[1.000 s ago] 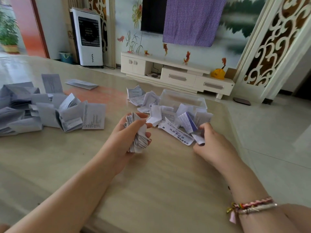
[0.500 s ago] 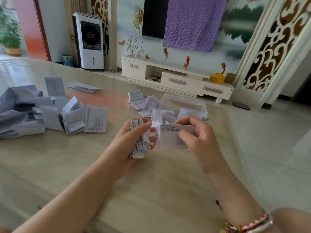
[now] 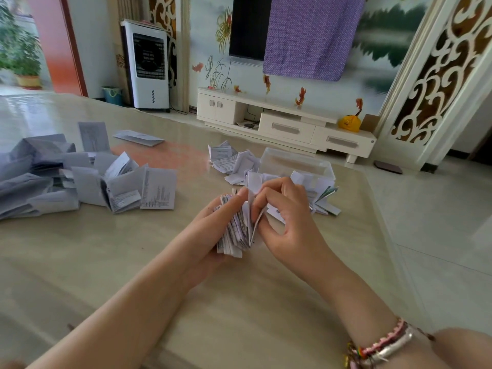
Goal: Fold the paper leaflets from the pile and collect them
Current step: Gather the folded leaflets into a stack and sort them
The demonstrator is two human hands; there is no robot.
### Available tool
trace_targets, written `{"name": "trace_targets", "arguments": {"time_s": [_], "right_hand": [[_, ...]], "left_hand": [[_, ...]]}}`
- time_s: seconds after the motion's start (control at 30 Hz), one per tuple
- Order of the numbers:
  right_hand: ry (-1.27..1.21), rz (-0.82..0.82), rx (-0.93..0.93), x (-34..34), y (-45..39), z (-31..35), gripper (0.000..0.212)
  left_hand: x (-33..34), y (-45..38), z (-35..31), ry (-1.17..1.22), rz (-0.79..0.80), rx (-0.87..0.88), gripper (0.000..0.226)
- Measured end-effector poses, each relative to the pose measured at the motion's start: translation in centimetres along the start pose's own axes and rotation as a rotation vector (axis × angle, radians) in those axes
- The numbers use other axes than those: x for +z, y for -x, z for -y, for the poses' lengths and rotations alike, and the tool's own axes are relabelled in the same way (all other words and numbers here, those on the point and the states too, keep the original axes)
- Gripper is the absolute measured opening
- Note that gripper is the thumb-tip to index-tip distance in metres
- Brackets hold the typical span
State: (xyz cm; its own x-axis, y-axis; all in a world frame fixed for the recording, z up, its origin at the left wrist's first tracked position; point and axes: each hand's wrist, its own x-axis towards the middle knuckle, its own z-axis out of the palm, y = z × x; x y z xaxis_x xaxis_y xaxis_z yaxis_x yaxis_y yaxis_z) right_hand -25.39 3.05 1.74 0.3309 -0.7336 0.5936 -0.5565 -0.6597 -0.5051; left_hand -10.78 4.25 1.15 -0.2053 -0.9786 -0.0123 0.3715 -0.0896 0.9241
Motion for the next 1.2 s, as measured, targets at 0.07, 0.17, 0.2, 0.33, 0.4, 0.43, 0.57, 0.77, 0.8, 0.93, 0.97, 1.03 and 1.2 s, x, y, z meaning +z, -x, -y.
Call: {"name": "trace_targets", "arguments": {"time_s": [0.07,0.17,0.2,0.33,0.4,0.43,0.57,0.77,0.8,0.93,0.97,1.03,1.2], "right_hand": [[0.034,-0.033,-0.004,0.3,0.0,-0.1,0.019],[0.057,-0.048,0.033,0.6,0.0,0.2,0.028],[0.045,-0.067,0.054,0.7,0.0,0.3,0.036],[0.028,-0.098,0.089,0.7,0.3,0.8,0.029],[0.029,-0.024,0.077,0.7,0.7,1.0,0.021],[0.032,0.001,0.058,0.6,0.9,1.2,0.024],[0.038,0.088,0.050,0.6,1.2,1.7,0.034],[0.025,-0.227,0.263,-1.5,0.4,-0.5,0.028],[0.138,-0.270,0.332,-2.1,0.0,-1.4,0.026],[0.398,-0.060,0.605,-2.8,0.0,-4.7,0.021],[0.404,-0.014,0.625,-2.6,0.1,-5.2,0.024],[0.394,0.014,0.611,-2.6,0.0,-5.0,0.028],[-0.006,-0.282,0.448,-3.5,-0.2,-2.8,0.030]], "left_hand": [[0.3,0.1,0.0,0.006,0.015,0.003,0.030],[0.4,0.1,0.1,0.007,0.009,-0.010,0.041],[0.3,0.0,0.1,0.017,-0.011,-0.019,0.043],[0.0,-0.3,0.0,0.112,-0.050,-0.001,0.038],[-0.1,-0.4,-0.2,0.181,-0.065,0.027,0.039],[-0.3,-0.4,-0.3,0.205,-0.085,0.030,0.040],[-0.7,-0.6,-0.1,0.229,-0.125,0.022,0.040],[-0.9,-0.7,0.2,0.213,-0.180,0.089,0.033],[-0.9,-0.8,0.2,0.205,-0.190,0.086,0.033],[-0.9,-0.9,0.2,0.171,-0.203,0.069,0.034],[-0.8,-0.9,0.2,0.162,-0.201,0.065,0.036],[-0.8,-0.9,0.2,0.153,-0.195,0.062,0.034],[-0.7,-0.8,0.0,0.115,-0.244,0.085,0.038]]}}
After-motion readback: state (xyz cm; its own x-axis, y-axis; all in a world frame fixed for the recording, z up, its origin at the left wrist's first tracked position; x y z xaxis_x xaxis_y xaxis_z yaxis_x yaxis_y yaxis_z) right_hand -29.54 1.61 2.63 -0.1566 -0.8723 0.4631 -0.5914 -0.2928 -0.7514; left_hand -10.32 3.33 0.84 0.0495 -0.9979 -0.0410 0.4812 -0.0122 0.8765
